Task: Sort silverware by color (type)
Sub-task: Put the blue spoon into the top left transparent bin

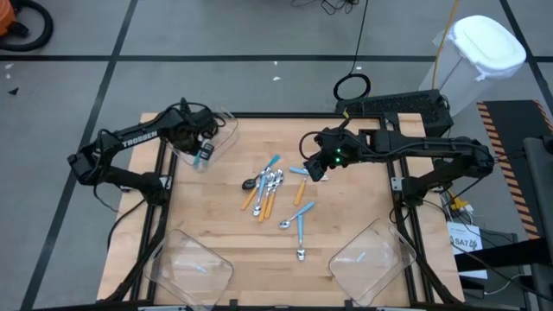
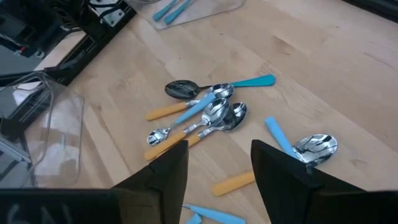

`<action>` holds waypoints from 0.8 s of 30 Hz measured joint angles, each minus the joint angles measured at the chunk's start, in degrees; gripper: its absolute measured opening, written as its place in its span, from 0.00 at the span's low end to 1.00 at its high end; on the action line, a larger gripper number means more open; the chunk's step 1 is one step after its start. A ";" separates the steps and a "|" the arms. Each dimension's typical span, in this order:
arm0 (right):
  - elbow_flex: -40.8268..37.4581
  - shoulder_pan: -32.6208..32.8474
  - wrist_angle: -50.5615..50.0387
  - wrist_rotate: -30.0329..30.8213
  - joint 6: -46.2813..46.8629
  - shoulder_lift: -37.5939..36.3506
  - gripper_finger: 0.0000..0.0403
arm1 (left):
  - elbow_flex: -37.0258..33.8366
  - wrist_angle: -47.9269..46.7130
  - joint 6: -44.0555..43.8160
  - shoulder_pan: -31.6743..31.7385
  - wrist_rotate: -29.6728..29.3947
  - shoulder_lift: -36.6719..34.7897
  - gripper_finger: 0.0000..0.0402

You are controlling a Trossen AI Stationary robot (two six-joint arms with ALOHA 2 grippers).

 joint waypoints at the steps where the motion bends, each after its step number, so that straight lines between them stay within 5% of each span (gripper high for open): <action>1: 0.00 0.01 0.00 0.00 -0.01 0.00 0.42 | 0.00 -0.02 -0.06 0.07 0.02 0.00 0.20; 24: 0.00 3.39 -0.02 0.18 -0.02 0.00 0.42 | 0.00 3.27 -1.41 0.16 1.42 0.00 0.20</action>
